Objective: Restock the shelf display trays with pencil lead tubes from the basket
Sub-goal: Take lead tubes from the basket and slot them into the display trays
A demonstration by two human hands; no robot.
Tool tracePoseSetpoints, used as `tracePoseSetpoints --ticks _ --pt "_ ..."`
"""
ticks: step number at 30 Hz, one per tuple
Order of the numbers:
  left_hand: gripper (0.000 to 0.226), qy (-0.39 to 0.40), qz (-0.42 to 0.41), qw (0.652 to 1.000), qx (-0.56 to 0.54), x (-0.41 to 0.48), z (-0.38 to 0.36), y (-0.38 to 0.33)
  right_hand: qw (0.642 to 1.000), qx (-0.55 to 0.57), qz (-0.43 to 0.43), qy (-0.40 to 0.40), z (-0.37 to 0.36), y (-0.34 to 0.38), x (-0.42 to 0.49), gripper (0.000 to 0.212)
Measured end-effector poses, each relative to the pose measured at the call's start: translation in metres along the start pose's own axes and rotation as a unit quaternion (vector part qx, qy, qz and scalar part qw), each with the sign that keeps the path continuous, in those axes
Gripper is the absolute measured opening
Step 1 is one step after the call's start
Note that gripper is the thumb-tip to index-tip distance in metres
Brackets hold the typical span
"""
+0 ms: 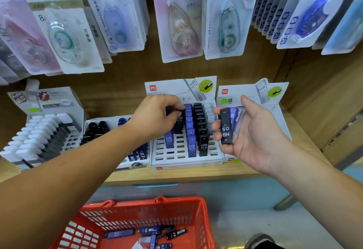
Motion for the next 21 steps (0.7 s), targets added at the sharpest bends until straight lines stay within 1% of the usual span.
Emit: tracePoseSetpoints --ticks 3,8,11,14,15,19,21 --pt "0.015 -0.001 0.007 1.000 -0.014 -0.002 -0.004 0.000 1.000 -0.009 0.005 0.000 0.003 0.000 0.000 0.053" --pt "0.012 -0.046 0.038 0.997 -0.049 -0.006 -0.004 0.011 0.999 -0.037 0.020 0.007 0.000 0.000 -0.003 0.036" --pt "0.010 -0.064 0.064 0.994 -0.068 -0.008 -0.006 0.012 0.999 -0.047 0.024 0.006 -0.002 -0.002 -0.003 0.035" --pt "0.013 -0.074 0.107 0.984 -0.120 -0.010 -0.010 0.009 0.998 -0.049 0.026 0.004 -0.003 -0.002 -0.003 0.036" --pt "0.013 -0.076 0.104 0.985 -0.117 -0.010 -0.011 0.009 0.998 -0.048 0.027 0.005 -0.004 -0.002 -0.003 0.036" --pt "0.011 -0.062 0.039 0.995 -0.069 -0.008 -0.014 0.002 0.998 -0.049 0.032 0.011 -0.007 -0.002 -0.002 0.035" --pt "0.010 -0.054 0.029 0.996 -0.064 -0.008 -0.016 -0.001 0.998 -0.051 0.032 0.011 -0.008 -0.003 -0.001 0.034"
Point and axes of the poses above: each hand's wrist, its own x-axis towards the middle knuckle, its own z-axis out of the back of the hand, y = z × x, the point moved 1 cm from there along x, towards the middle knuckle, and after that the axes turned 4 degrees about -y, right-handed, at the moved point
